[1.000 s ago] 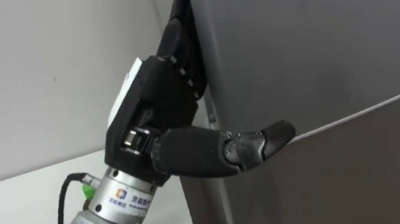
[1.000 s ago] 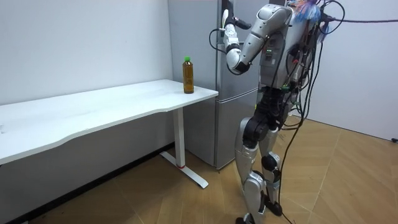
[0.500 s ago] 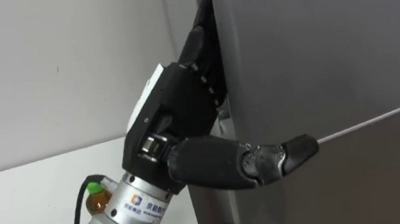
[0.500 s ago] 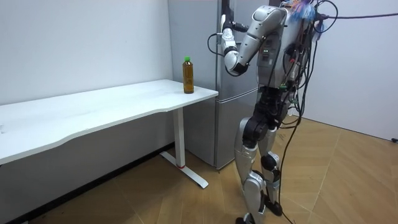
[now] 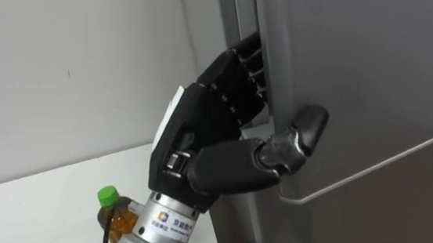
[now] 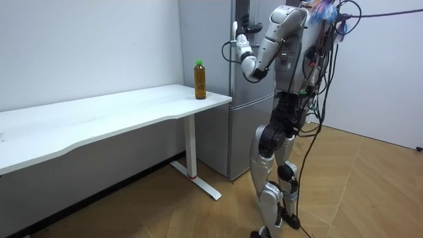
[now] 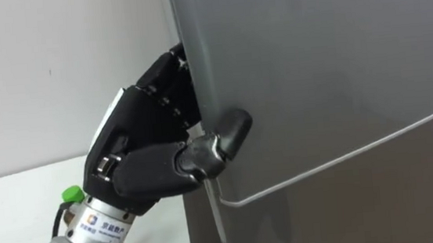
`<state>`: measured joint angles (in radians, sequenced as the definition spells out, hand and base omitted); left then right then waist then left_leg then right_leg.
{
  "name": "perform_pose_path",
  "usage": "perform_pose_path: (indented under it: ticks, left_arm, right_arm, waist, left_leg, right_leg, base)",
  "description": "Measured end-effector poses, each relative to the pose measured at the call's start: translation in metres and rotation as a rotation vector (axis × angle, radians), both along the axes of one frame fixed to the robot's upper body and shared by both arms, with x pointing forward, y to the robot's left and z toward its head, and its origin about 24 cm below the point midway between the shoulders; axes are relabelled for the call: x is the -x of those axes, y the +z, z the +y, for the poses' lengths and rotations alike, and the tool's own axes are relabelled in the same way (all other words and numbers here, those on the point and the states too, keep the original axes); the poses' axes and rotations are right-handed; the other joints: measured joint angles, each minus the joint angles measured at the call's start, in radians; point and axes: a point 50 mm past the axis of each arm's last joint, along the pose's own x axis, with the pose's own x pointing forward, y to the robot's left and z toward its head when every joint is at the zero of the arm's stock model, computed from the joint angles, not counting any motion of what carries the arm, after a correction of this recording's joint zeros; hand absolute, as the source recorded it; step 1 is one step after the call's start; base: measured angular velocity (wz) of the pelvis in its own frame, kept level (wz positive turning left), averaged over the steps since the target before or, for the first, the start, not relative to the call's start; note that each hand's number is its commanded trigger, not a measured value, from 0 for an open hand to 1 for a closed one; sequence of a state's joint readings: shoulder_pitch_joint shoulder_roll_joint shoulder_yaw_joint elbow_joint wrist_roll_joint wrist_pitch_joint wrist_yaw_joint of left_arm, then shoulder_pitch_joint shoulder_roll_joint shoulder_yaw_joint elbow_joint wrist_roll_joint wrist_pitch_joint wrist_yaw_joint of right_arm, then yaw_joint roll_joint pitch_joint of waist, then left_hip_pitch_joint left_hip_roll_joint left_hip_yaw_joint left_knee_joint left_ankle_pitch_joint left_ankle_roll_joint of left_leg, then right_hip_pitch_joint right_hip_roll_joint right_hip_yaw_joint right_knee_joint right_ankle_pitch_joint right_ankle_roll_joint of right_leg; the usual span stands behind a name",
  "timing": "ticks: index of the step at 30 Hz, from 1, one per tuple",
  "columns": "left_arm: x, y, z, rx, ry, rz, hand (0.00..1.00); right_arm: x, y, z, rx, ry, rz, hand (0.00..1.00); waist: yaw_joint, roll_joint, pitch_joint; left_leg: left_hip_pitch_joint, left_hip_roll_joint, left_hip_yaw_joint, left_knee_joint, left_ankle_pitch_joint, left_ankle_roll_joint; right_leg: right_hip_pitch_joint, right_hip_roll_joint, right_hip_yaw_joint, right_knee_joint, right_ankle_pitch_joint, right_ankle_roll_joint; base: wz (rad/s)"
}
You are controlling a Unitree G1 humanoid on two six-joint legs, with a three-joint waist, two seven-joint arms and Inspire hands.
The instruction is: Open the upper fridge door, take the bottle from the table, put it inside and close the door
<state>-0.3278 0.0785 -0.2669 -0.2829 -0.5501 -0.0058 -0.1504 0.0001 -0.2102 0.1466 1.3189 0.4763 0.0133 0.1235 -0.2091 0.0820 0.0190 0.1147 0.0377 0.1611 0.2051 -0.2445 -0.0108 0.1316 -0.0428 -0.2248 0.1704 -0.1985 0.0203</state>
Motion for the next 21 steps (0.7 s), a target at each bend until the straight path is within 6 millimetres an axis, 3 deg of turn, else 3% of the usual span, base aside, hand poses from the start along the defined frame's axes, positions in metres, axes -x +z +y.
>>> perform_pose_path:
  ticks: [5,7,9,19,21]
  left_arm:
    - [0.000,0.000,-0.002,0.017,-0.006,0.010,0.51]
    - [0.001,0.000,-0.004,0.021,-0.015,0.006,0.18]
    - [0.001,0.000,-0.005,0.031,-0.025,0.009,0.00]
    - [0.005,-0.002,-0.011,0.018,-0.108,-0.007,0.00]
    - [0.006,-0.003,-0.011,0.019,-0.107,-0.006,0.00]
  right_arm:
    - [0.000,0.000,0.000,0.001,-0.001,0.000,0.00]
    - [0.000,0.000,0.000,0.001,-0.001,0.000,0.00]
    - [0.000,0.000,0.000,0.001,-0.001,0.000,0.00]
    - [0.000,0.000,0.000,0.000,-0.009,-0.004,0.00]
    - [-0.001,0.000,0.000,0.000,-0.009,-0.004,0.00]
  waist:
    - [-0.002,0.000,-0.0002]
    - [-0.003,-0.002,0.0012]
    - [-0.003,-0.002,0.0012]
    - [-0.003,-0.006,0.0011]
    - [-0.002,-0.003,-0.0024]
  left_leg:
    - [0.002,0.000,0.000,0.000,0.000,0.000]
    - [0.003,0.000,0.001,0.000,0.000,0.000]
    - [0.004,0.000,0.001,0.000,0.000,0.000]
    - [-0.001,-0.001,0.010,0.003,0.001,0.002]
    - [0.000,0.000,0.024,0.003,0.001,0.002]
  right_leg:
    - [0.001,0.000,0.000,0.000,0.000,0.000]
    - [0.001,0.000,0.000,0.000,0.000,0.000]
    - [-0.001,0.000,0.000,0.000,0.000,0.000]
    - [-0.010,-0.002,0.002,0.001,0.005,0.001]
    - [-0.013,-0.002,0.008,0.001,0.005,0.002]
  base:
    - [0.00]
    - [0.00]
    - [0.00]
    - [-0.01]
    - [-0.11]
